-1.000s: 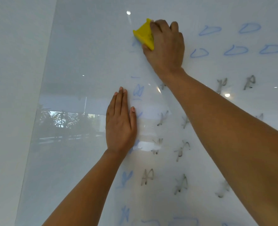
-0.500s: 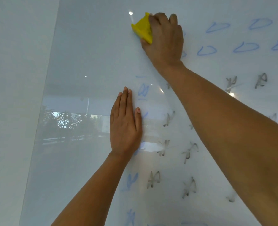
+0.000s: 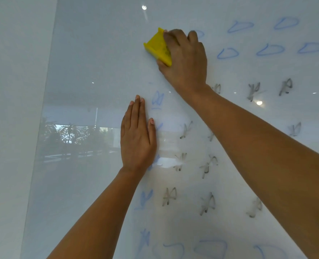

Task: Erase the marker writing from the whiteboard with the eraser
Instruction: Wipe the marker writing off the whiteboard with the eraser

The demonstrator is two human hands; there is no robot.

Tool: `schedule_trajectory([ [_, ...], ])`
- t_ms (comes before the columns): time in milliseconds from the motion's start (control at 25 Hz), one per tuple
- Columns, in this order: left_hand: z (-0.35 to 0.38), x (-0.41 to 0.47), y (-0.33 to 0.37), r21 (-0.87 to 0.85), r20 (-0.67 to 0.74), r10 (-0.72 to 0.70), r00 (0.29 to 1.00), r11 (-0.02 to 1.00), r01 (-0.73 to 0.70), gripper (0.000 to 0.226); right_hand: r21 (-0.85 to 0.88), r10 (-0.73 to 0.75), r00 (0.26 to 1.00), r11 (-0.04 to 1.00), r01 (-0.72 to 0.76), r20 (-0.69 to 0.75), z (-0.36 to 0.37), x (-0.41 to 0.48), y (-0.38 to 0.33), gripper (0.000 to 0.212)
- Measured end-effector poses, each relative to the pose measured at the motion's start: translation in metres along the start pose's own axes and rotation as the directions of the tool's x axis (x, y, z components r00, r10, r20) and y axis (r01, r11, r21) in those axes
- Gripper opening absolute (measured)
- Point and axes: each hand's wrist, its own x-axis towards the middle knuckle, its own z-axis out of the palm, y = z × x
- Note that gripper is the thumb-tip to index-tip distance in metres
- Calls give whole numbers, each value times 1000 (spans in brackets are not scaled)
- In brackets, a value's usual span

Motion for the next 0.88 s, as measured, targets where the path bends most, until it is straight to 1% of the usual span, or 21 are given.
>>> schedule_trajectory([
  [40,0,0,0,-12,-7,-3,1000,1000,3,52,23,-7,1000,1000,7,9,0,-4,-6,57],
  [80,0,0,0,-36,-16,-11,1000,999,10,52,61,-55,998,997,54,26,-1,-16,-11,57],
  [120,-1,0,-1,-76,-28,-25,999,997,23,52,95,-136,990,987,132,46,-2,-34,-14,57],
  [200,-2,0,-2,-174,-52,-56,997,984,46,53,133,-310,950,944,303,41,-8,-72,-7,56],
  [240,-2,-1,-3,-206,-58,-64,996,977,50,53,129,-361,932,926,355,26,-10,-80,2,55],
  [280,-2,-2,-4,-223,-58,-66,996,973,51,52,116,-374,927,922,369,18,-12,-78,11,55],
  [320,-2,-2,-5,-234,-55,-67,996,971,52,51,92,-338,941,938,334,21,-12,-69,17,55],
  [400,-2,-3,-8,-259,-49,-85,995,963,69,51,49,-166,985,985,164,37,-8,-38,18,57],
  [440,-3,-3,-9,-277,-51,-101,994,957,83,50,24,-82,996,996,81,32,-7,-26,14,58],
  [480,-3,-3,-10,-303,-60,-119,991,948,96,50,6,-33,999,999,32,25,-6,-20,7,58],
  [520,-4,-2,-11,-343,-71,-141,987,933,109,49,9,-24,999,1000,24,28,-5,-20,-2,59],
  [560,-5,-1,-11,-396,-80,-168,982,910,124,48,29,-66,997,998,64,46,-4,-29,-10,59],
  [640,-7,1,-11,-509,-90,-230,969,847,154,47,88,-239,968,969,232,83,-7,-67,-21,58],
  [680,-8,2,-11,-542,-85,-250,965,824,166,47,112,-320,945,944,311,72,-9,-90,-21,57],
  [760,-10,0,-12,-539,-49,-246,968,822,182,47,125,-432,901,896,427,20,-14,-119,-11,54],
  [800,-11,-1,-13,-512,-23,-224,974,840,181,48,108,-461,887,882,458,3,-16,-119,-1,54],
  [840,-12,-2,-15,-475,-1,-198,980,863,174,48,87,-443,897,894,441,5,-17,-110,9,54],
  [880,-12,-2,-17,-438,13,-177,984,884,165,48,73,-372,928,926,370,14,-17,-96,16,55],
])
